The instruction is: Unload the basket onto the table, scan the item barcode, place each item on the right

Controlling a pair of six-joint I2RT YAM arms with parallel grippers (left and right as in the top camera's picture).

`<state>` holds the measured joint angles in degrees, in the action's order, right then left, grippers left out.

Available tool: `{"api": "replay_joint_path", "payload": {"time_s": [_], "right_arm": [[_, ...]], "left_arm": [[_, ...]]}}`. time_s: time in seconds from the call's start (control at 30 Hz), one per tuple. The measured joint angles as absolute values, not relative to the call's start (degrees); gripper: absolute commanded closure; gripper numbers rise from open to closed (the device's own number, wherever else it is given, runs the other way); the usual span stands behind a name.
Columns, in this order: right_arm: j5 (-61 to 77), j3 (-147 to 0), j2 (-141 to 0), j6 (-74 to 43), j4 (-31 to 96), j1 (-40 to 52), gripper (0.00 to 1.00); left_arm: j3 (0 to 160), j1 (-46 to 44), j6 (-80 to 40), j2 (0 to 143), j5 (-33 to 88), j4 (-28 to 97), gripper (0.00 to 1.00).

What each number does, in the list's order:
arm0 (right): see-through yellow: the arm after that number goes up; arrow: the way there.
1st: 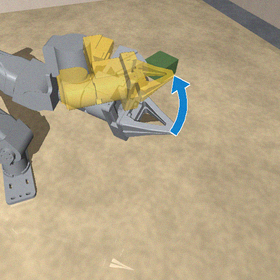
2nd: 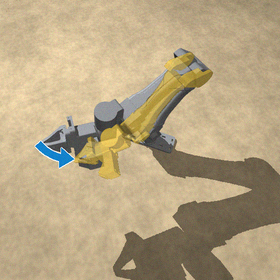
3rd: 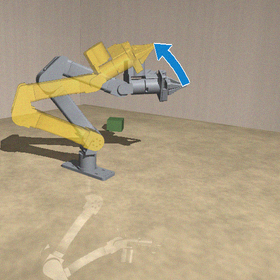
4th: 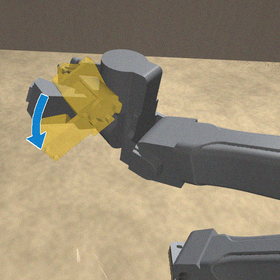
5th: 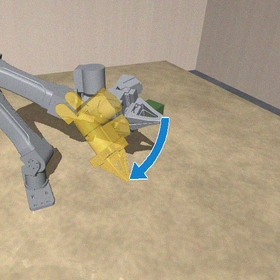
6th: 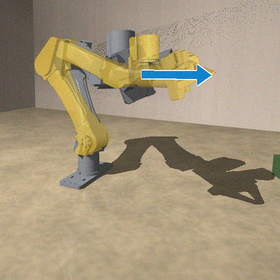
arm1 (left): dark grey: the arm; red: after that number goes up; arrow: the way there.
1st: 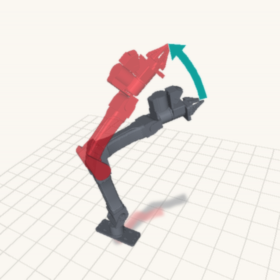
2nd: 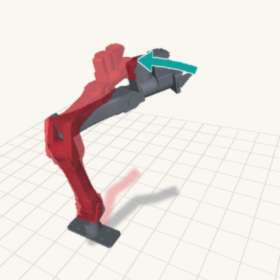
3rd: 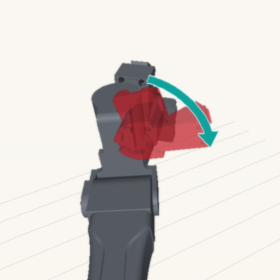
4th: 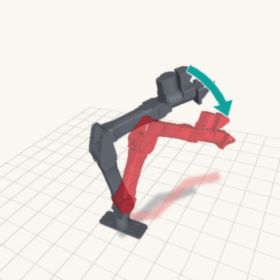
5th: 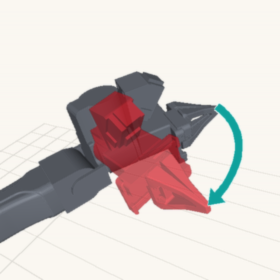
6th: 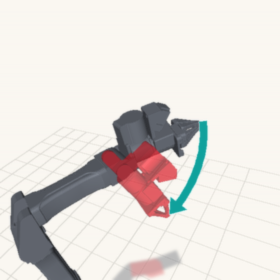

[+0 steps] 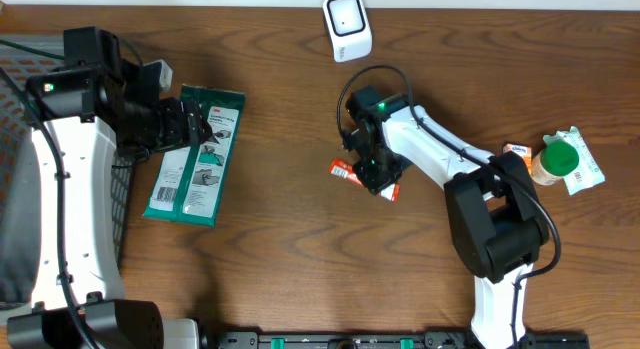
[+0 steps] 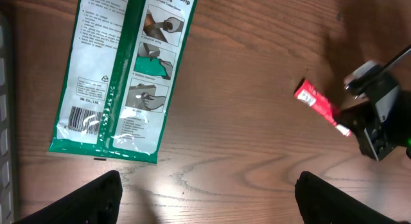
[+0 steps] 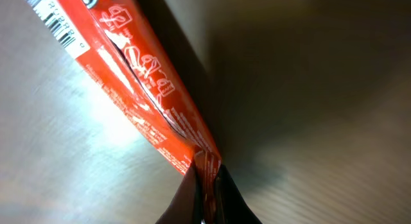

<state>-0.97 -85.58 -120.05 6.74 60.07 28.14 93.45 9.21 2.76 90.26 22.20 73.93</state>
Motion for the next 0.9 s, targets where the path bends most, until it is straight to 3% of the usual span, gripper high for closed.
{"api": "replay_joint_path", "payload": {"time_s": [0.53, 0.9], "right_arm": [[-43.13, -85.84, -113.4, -15.81, 63.24, 40.18, 0.99], [-55.27, -77.08, -113.43, -21.1, 61.98, 41.74, 0.99]], "left_arm": [[93.45, 9.21, 2.76, 90.26, 22.2, 73.93, 0.13], [93.45, 9.21, 2.76, 90.26, 22.2, 73.91, 0.13]]}}
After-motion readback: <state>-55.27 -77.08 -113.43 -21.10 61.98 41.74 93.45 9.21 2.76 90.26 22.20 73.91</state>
